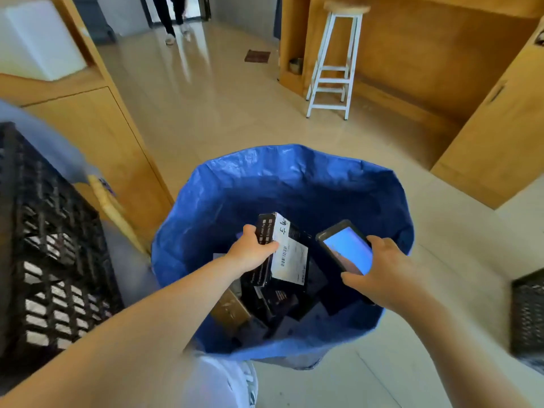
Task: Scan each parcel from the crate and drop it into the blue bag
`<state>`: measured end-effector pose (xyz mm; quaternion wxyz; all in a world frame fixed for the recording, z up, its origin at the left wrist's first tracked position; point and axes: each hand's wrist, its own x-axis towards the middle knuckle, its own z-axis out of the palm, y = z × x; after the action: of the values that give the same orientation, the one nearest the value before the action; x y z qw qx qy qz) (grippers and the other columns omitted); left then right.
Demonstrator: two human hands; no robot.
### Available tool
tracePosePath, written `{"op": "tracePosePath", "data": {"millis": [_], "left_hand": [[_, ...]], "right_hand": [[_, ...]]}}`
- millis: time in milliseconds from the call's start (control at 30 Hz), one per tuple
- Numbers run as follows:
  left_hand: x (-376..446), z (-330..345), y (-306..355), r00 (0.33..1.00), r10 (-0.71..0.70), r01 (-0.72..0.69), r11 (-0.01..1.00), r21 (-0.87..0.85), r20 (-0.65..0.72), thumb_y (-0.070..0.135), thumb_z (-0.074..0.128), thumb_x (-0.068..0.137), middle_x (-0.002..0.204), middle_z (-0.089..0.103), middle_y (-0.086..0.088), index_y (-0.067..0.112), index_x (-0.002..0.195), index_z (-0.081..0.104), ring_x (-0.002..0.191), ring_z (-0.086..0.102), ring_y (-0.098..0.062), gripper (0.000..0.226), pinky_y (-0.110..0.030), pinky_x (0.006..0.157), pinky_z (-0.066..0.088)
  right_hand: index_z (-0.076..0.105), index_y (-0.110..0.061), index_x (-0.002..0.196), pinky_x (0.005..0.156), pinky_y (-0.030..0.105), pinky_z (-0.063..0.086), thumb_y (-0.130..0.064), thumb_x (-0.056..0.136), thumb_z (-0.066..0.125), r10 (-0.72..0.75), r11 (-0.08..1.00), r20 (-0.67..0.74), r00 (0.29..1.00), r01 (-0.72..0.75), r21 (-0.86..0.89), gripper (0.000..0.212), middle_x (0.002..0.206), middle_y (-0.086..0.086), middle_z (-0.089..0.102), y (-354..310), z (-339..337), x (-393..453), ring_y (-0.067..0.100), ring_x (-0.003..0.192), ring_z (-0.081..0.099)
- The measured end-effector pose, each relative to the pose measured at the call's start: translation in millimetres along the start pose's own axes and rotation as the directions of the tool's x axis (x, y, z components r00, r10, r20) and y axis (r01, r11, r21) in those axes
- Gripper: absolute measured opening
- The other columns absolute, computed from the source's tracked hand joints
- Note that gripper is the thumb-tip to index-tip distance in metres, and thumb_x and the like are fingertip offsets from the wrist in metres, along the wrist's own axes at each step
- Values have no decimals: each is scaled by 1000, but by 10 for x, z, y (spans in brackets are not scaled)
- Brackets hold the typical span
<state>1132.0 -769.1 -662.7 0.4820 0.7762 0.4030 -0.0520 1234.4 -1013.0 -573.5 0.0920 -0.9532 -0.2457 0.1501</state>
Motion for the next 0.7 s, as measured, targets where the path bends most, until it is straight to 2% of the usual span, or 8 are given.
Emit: {"op": "tracePosePath", "data": {"millis": [100,200,267,333,367,467,567,700], "left_hand": [[138,400,-136,999,-16,11,993,116,40,51,67,85,112,62,-1,20,116,37,105,60,-24,52,-33,89,47],[215,720,-247,997,-24,13,989,146,71,49,70,84,124,58,-5,11,131,36,117,57,-26,70,-25,90,40],[273,884,-327,993,-39,23,990,136,115,56,72,77,127,59,-4,13,135,34,117,58,-26,81,-30,97,44],[397,1064,-512,987,-73,45,981,187,144,69,68,67,126,61,-3,20,129,41,112,61,-23,84,-39,98,49],[427,1139,-586,985,-82,45,972,229,154,70,67,66,127,60,-3,20,128,42,112,60,-23,83,-40,98,50],[290,1239,-604,973,-98,12,925,379,208,54,68,82,133,52,-9,14,134,39,120,55,-30,73,-39,101,46],[232,1325,-679,951,-148,-41,812,582,272,50,64,88,139,42,-15,7,137,37,128,46,-34,70,-43,104,42],[213,1269,-675,948,-142,-92,734,673,284,49,59,91,139,42,-14,9,137,38,128,44,-33,64,-45,104,42]], "right_hand": [[47,-19,123,67,31,42,-59,73,67,-12,998,-9,1000,11,-61,67,105,-7,45,-23,79,60,19,81,50],[46,-18,122,66,32,41,-62,75,63,-34,991,-11,999,32,-130,66,105,-6,44,-58,178,101,18,81,47],[46,-19,122,65,31,40,-64,77,60,-44,985,2,999,44,-168,65,106,-5,46,-81,231,120,18,81,47],[46,-19,124,64,31,38,-64,77,60,-56,980,29,998,60,-192,66,108,-5,46,-91,289,142,17,82,46],[45,-19,125,64,31,38,-64,77,61,-63,977,38,997,69,-203,67,108,-5,46,-92,317,156,17,82,45],[45,-19,124,64,32,37,-65,77,60,-76,972,26,997,80,-221,68,103,-6,41,-80,370,192,18,82,43],[44,-19,123,64,32,37,-67,76,61,-79,968,17,997,81,-240,69,105,-5,44,-72,394,207,18,81,43],[46,-18,120,63,32,39,-67,77,60,-94,967,15,996,94,-238,67,102,-4,44,-83,408,189,19,80,45]]}}
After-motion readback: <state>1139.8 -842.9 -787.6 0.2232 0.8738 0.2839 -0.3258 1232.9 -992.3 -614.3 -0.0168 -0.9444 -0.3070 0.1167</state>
